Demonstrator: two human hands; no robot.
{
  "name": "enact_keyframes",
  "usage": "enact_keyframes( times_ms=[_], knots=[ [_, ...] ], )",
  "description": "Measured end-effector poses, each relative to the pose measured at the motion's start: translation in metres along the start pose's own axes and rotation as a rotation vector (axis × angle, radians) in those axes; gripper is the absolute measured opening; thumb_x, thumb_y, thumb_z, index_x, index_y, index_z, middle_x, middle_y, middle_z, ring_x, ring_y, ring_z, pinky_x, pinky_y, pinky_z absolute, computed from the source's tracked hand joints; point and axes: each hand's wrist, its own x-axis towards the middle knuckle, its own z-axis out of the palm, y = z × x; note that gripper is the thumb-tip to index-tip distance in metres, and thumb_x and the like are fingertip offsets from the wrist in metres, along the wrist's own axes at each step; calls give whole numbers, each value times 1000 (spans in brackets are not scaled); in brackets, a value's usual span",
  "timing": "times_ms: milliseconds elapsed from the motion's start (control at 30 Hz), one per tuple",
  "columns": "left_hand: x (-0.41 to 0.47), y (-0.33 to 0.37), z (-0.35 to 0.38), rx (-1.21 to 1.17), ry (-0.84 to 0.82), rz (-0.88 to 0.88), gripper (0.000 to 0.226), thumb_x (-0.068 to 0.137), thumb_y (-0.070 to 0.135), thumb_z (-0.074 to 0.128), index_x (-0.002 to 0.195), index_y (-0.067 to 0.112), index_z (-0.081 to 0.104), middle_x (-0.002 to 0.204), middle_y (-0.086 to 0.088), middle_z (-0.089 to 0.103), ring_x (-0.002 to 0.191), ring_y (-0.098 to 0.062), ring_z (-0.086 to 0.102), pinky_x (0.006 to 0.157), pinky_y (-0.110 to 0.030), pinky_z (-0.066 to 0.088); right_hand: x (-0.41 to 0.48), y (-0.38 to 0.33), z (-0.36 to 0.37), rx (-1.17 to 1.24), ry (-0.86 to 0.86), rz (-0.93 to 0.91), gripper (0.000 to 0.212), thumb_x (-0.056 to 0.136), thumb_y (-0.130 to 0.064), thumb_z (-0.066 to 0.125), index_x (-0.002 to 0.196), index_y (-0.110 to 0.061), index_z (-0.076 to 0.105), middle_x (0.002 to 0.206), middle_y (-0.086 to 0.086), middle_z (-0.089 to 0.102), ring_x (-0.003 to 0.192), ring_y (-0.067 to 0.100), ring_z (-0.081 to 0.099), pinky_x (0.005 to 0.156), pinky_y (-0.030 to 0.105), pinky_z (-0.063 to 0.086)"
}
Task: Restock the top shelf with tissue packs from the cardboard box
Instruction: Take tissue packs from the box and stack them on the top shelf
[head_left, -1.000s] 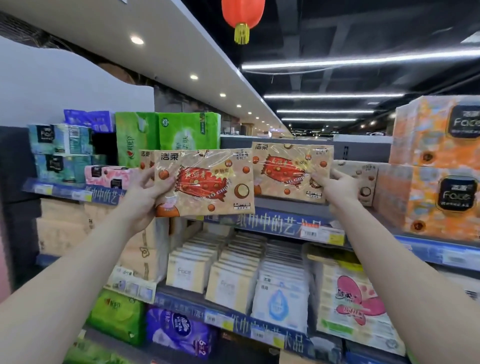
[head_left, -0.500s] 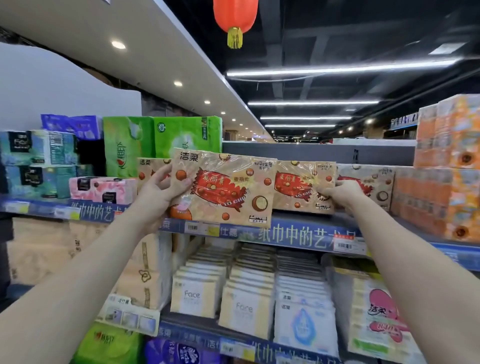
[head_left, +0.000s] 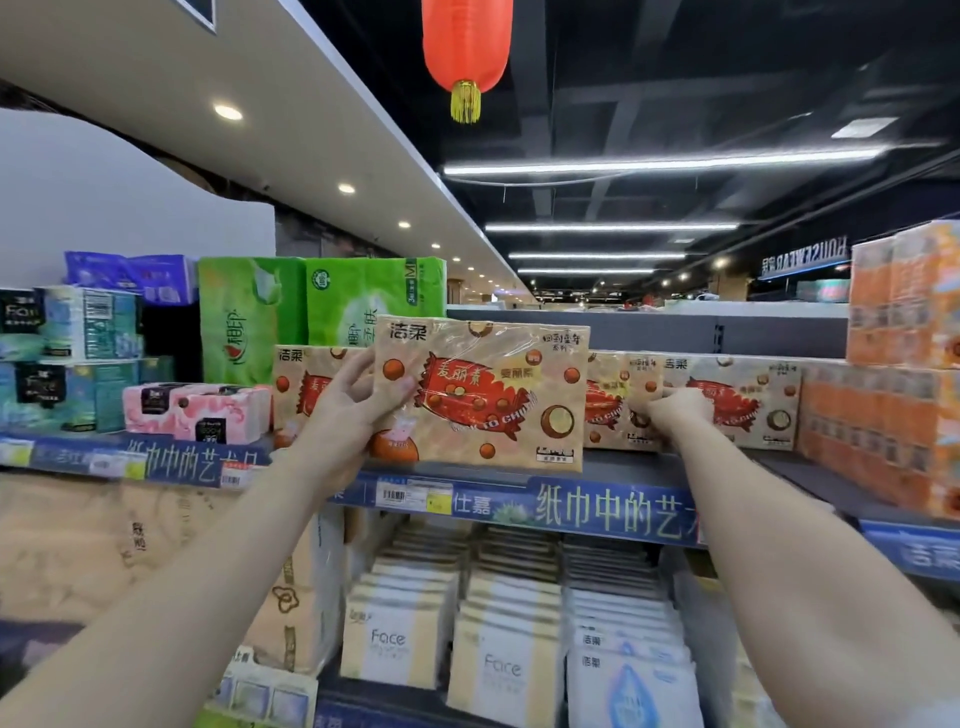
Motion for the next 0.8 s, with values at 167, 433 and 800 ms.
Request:
enact_keyframes(
  times_ms=[167, 433, 800],
  knots=[
    [7, -8, 8, 1, 15, 3, 68, 81, 19, 81, 144, 17, 54, 120, -15, 76, 119, -43, 67, 102, -60, 53, -12, -12, 5, -63, -4, -38, 27, 102, -19, 56, 124, -13, 71, 124, 12, 69, 108, 29, 66, 78, 33, 54],
    [16, -20, 62, -47, -6, -1, 72, 80, 17, 85, 145, 22, 53, 121, -12, 76, 120, -38, 68, 105, -60, 50, -26, -11, -30, 250, -29, 26, 41, 90, -28, 77, 116, -1, 60, 97, 9, 65, 83, 24, 64, 67, 35, 57],
    [31, -58, 211, -29, -42, -22, 75, 80, 29, 86, 145, 32, 49, 125, -3, 72, 114, -24, 72, 93, -45, 60, -69, 36, -141, 489, -210, -314, 62, 79, -48, 82, 133, -25, 60, 119, -1, 72, 105, 19, 72, 84, 42, 62]
  ],
)
